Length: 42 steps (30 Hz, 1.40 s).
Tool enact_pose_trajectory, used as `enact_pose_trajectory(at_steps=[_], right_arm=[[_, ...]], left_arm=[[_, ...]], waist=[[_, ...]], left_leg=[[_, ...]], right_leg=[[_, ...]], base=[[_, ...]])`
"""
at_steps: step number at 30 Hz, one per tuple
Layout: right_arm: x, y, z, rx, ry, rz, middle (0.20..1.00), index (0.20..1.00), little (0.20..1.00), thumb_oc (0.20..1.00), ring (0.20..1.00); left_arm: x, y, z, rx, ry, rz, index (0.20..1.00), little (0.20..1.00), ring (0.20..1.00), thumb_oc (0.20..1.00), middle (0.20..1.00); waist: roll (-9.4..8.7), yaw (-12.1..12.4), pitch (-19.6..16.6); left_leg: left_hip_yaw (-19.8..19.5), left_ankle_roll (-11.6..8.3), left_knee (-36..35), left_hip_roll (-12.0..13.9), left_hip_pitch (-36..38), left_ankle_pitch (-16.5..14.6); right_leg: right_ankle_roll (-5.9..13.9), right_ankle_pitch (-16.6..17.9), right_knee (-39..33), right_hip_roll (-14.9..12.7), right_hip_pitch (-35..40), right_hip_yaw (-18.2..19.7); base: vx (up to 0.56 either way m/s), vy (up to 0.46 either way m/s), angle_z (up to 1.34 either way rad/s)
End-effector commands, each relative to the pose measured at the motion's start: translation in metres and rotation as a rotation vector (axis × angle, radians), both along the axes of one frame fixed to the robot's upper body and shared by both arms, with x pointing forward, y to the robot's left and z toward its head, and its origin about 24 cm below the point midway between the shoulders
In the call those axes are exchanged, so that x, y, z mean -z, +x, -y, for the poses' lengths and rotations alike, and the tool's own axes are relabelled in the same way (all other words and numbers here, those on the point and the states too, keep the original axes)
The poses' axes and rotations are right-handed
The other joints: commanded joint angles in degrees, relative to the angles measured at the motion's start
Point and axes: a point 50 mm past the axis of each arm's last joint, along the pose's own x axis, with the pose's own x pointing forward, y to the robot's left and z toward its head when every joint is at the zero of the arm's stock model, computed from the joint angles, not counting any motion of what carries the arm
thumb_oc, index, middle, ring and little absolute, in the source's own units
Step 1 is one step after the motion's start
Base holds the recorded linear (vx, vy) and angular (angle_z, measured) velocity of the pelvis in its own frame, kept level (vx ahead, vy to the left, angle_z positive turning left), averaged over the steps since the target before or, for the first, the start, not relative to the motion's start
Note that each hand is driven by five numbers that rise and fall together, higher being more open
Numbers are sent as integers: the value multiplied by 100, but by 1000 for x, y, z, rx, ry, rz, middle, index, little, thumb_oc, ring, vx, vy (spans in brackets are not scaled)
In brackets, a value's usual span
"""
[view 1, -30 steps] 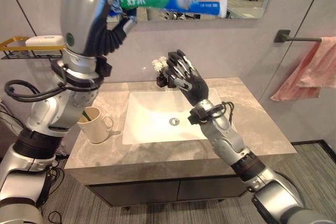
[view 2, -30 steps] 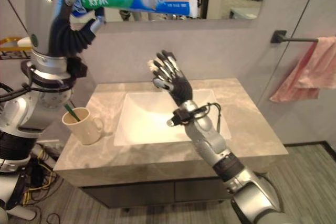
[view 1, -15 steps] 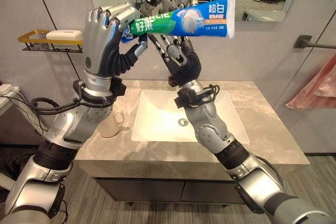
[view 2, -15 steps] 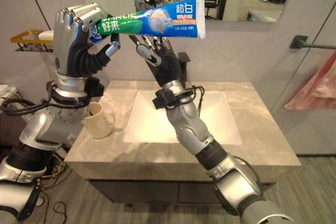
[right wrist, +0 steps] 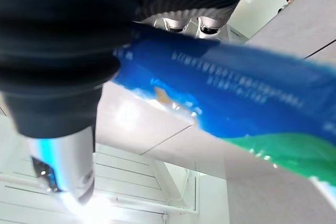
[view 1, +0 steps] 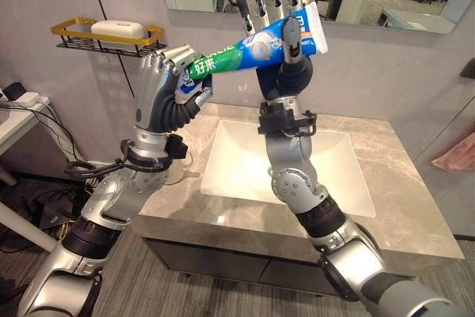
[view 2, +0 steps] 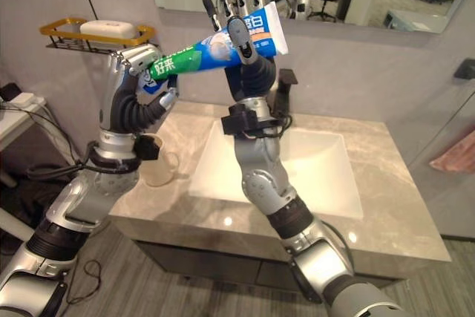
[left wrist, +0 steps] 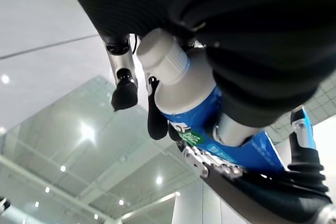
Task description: Put brush and paste in cup on sink, flatten towel.
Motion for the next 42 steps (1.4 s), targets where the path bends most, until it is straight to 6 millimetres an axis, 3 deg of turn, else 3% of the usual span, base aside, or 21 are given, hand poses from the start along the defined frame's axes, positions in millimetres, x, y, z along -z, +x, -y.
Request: enact_pose_trajectory(at_steps=[1,2,5,9,10,11,16,18,19,21,31,39,41,42], right_arm=[[-33,-13,5,-33,132,120,900,900,900,900,900],[-31,-12,4,-37,133,108,875,875,875,875,875],[-26,-10,3,-39,119,89,652,652,652,652,652],[-20,-8,-2,-55,110,59,451,451,451,451,451],[-19,-8,-2,-57,110,54,351,351,351,351,351],[-18,-8,-3,-60,110,47,200,200,200,200,200],[-13,-5,-3,-50,121,14,200,200,200,200,200],[-12,-4,-2,-43,127,5,200,200,200,200,200],[-12,-3,-1,-37,130,1,200,200,200,200,200],[-11,-1,4,-6,142,-17,200,200,200,200,200],[-5,9,23,106,245,-100,200,200,200,200,200],[-6,17,51,248,277,-106,200,200,200,200,200],[-6,18,56,269,280,-106,200,200,200,200,200],[-5,18,62,288,279,-105,200,200,200,200,200]], left_arm=[[-14,-6,1,40,17,52,200,200,200,200,200],[-12,-6,1,40,15,47,200,200,200,200,200],[-12,-7,2,47,15,44,200,200,200,200,200],[-10,-7,7,70,-7,29,200,200,200,200,200],[-10,-7,8,76,-12,27,200,200,200,200,200],[-10,-7,9,78,-16,26,200,200,200,200,200],[-10,-6,10,83,-31,23,200,200,200,200,200],[-9,-7,10,83,-36,19,347,347,347,347,347],[-9,-7,9,83,-39,18,448,448,448,448,448],[-7,-9,6,76,-47,12,1000,1000,1000,1000,1000],[-6,-25,-14,41,-136,37,1000,1000,1000,1000,1000],[-1,-40,-55,-93,-218,59,1000,1000,1000,1000,1000],[8,-41,-68,-150,-241,26,1000,1000,1000,1000,1000],[23,-41,-84,-224,-261,-40,1000,1000,1000,1000,1000]], waist=[[-309,33,-160],[-301,31,-171],[-285,19,-178],[-271,3,-180],[-269,-4,-182],[-267,-10,-181],[-259,-25,-185],[-260,-22,-181],[-259,-21,-177],[-263,4,-172],[-305,315,-126],[-416,865,-26],[-452,981,0],[-484,1111,42]], left_leg=[[-130,41,17,-16,-196,156],[-127,41,17,-17,-200,155],[-124,38,17,-19,-192,149],[-122,33,17,-18,-184,149],[-128,34,17,-18,-181,148],[-132,36,17,-17,-182,149],[-132,42,17,-20,-169,141],[-137,43,17,-19,-167,141],[-137,44,17,-19,-167,140],[-155,50,17,-29,-177,137],[-372,90,17,-151,-286,147],[-743,114,17,-342,-566,218],[-836,124,17,-390,-632,237],[-914,139,17,-432,-683,254]], right_leg=[[307,-184,323,-624,358,279],[309,-182,314,-626,364,268],[306,-175,281,-626,384,269],[305,-168,253,-630,410,254],[303,-169,256,-630,413,257],[301,-169,258,-631,414,258],[303,-174,260,-634,421,255],[302,-182,266,-638,429,248],[303,-182,271,-643,429,244],[304,-185,288,-650,435,227],[327,-187,275,-709,525,11],[358,-159,170,-788,636,-349],[364,-151,167,-795,650,-442],[376,-127,153,-806,668,-524]], base=[[-1,6,4],[0,0,0],[0,0,0],[0,0,0],[0,0,0],[0,0,0],[0,0,0],[0,0,0],[0,0,0],[0,0,0],[-5,9,12],[-8,7,23],[-6,4,34],[2,6,35]])
